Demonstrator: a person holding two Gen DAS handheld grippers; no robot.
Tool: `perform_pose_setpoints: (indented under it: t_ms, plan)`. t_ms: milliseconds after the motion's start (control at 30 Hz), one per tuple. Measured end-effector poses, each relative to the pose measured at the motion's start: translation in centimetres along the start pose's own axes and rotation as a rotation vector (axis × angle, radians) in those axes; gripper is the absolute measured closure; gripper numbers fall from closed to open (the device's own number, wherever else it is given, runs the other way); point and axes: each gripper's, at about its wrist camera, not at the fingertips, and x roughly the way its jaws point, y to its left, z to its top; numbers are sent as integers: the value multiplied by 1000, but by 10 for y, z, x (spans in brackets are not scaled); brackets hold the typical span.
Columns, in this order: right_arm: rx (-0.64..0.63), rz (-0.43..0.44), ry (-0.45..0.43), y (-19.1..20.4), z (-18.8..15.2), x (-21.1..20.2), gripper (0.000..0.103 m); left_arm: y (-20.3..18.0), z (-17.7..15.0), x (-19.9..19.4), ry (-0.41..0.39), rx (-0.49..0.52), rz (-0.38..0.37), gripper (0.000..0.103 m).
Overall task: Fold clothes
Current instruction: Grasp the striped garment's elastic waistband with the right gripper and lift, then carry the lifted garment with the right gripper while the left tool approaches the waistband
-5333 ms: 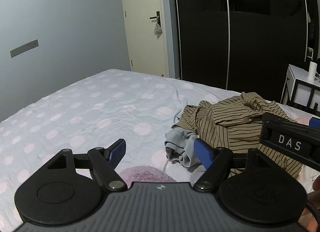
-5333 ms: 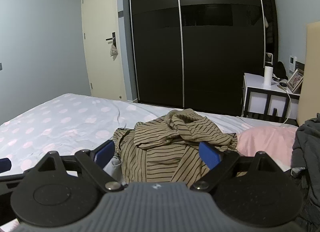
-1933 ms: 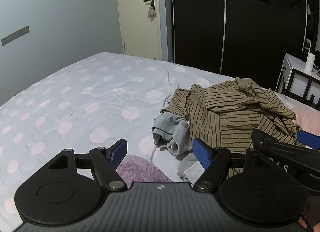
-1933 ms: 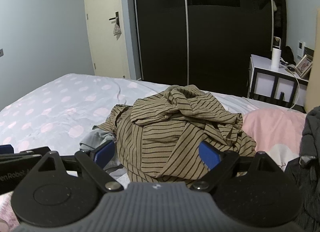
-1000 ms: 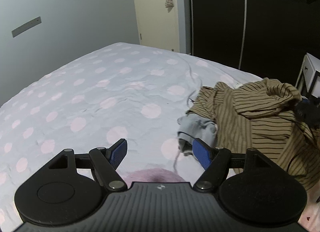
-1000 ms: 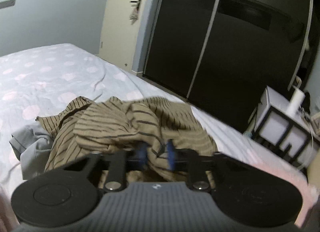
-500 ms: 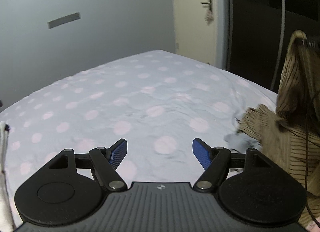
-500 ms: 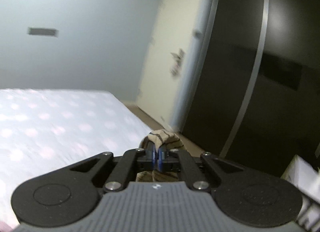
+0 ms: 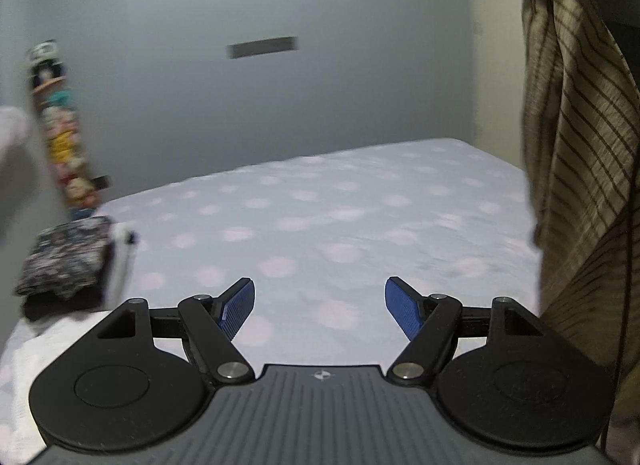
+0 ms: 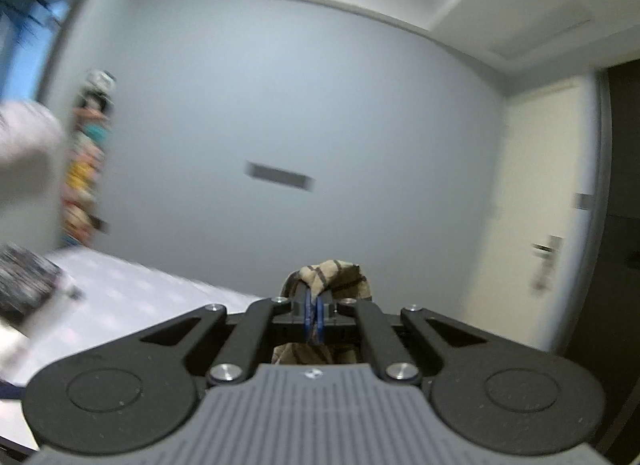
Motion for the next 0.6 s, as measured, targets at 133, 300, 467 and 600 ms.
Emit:
perform_pose_setpoints:
  t_ms: [133,300,467,600]
  plan:
    - [47,168,-55,53,22,15,100,43,5,-1,-5,-54,88,18]
    - [97,273,-87,94,26,27,100,86,4,0,4,-120,176,18]
    - [106,237,11,92,-16,52,100,102,-8,16,57,-134,203,18]
    - [70,64,130,81,-79,77,100,97,-26,39,109,-105,180,18]
